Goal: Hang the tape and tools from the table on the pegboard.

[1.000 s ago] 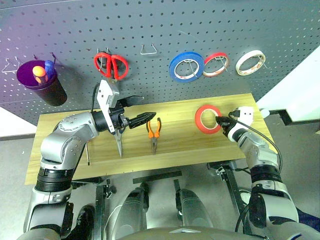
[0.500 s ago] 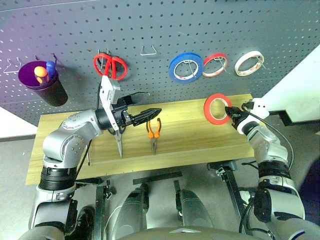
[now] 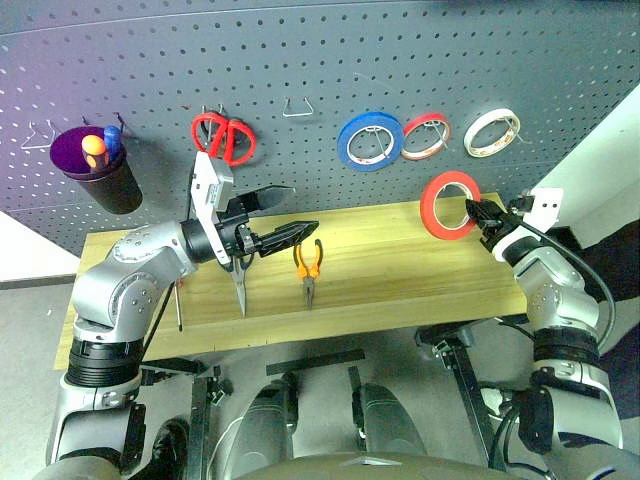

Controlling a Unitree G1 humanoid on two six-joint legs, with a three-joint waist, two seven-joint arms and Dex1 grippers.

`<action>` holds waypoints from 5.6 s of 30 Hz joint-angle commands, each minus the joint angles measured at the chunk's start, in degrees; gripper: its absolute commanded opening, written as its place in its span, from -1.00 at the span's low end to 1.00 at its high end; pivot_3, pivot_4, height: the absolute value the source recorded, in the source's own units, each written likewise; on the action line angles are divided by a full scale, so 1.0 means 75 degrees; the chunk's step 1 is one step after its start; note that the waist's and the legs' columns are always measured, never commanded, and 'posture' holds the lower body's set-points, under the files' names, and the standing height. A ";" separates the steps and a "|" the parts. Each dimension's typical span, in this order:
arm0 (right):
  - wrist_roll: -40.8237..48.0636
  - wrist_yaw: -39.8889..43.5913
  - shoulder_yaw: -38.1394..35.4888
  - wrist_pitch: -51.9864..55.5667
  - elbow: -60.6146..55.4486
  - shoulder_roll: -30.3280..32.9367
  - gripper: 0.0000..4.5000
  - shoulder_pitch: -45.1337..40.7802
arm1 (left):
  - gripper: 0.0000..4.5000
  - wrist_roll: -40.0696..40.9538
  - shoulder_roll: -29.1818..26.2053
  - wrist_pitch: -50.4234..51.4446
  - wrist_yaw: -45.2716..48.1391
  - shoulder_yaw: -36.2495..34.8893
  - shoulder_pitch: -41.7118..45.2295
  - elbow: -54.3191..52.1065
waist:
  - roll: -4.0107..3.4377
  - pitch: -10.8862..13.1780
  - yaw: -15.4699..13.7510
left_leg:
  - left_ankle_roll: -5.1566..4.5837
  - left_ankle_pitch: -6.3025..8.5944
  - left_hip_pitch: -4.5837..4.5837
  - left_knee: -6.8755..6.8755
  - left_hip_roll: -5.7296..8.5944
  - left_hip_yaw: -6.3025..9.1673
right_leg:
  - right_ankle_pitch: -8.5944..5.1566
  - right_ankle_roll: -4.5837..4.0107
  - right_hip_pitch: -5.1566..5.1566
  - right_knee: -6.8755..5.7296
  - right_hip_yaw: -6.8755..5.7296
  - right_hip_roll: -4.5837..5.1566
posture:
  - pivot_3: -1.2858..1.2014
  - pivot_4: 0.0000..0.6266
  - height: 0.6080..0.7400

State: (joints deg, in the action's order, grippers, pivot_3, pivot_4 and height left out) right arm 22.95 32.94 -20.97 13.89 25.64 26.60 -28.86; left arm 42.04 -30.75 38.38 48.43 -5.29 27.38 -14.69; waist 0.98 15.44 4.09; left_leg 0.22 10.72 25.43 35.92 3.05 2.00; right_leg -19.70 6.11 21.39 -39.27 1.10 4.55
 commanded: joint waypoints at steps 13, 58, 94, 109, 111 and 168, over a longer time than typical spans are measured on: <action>0.0841 -0.0318 -0.0586 0.0844 -0.2861 0.0224 -0.69 0.1183 | 1.00 -0.0024 0.0115 -0.0197 0.0351 0.0077 0.0317 0.0119 | -0.0026 -0.0202 0.0040 | -0.0029 0.0015 -0.0004 0.0023 -0.0001 -0.0005 | 0.0006 0.0010 -0.0008 -0.0008 0.0015 -0.0001 | -0.14 -0.57 1.00; 0.0288 -0.0391 0.0179 -0.0291 0.0056 0.0110 -0.69 -0.1291 | 1.00 0.0171 0.0056 0.0115 0.0005 0.0063 0.0078 -0.0371 | -0.0042 -0.0232 0.0201 | -0.0061 0.0031 -0.0011 0.0031 -0.0003 -0.0016 | 0.0007 0.0012 -0.0004 -0.0029 0.0030 -0.0002 | -0.08 -0.42 1.00; -0.0898 -0.0195 0.0599 -0.2408 0.3897 -0.0165 -0.69 -0.3375 | 1.00 0.0512 -0.0080 0.0380 -0.0358 0.0015 -0.0159 -0.0824 | -0.0042 -0.0231 0.0183 | -0.0061 0.0032 -0.0011 0.0030 -0.0003 -0.0016 | 0.0007 0.0012 -0.0005 -0.0028 0.0030 -0.0002 | -0.04 -0.39 1.00; -0.0936 -0.0067 0.0608 -0.2524 0.4228 -0.0131 0.99 -0.3453 | 1.00 0.0578 -0.0154 0.0335 -0.0486 -0.0005 -0.0190 -0.0855 | -0.0042 -0.0230 0.0179 | -0.0061 0.0032 -0.0011 0.0029 -0.0003 -0.0016 | 0.0007 0.0012 -0.0005 -0.0027 0.0031 -0.0002 | -0.04 -0.36 1.00; -0.0927 -0.0032 0.0591 -0.2509 0.4176 -0.0081 0.99 -0.3389 | 1.00 0.0590 -0.0155 0.0335 -0.0495 -0.0019 -0.0167 -0.0836 | -0.0042 -0.0230 0.0178 | -0.0062 0.0032 -0.0011 0.0028 -0.0003 -0.0016 | 0.0007 0.0012 -0.0004 -0.0027 0.0031 -0.0002 | -0.04 -0.36 1.00; 0.0090 -0.0423 0.1961 0.1457 -0.1761 -0.1975 0.99 0.0013 | 1.00 0.0555 -0.1145 0.0251 -0.1094 -0.1704 -0.1922 -0.1448 | -0.0043 -0.0218 -0.0049 | -0.0077 0.0046 -0.0013 -0.0003 -0.0007 -0.0011 | 0.0005 0.0008 0.0009 -0.0009 0.0046 0.0012 | 0.04 -0.23 1.00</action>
State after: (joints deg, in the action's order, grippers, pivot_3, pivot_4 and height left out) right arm 23.39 30.18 -6.88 24.82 15.34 12.66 -28.53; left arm 44.75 -38.37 40.02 40.71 -15.24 13.42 -22.78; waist 0.66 13.80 3.72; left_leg -0.35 11.07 25.34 35.88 3.00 1.91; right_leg -19.66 6.16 21.46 -39.31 1.44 4.65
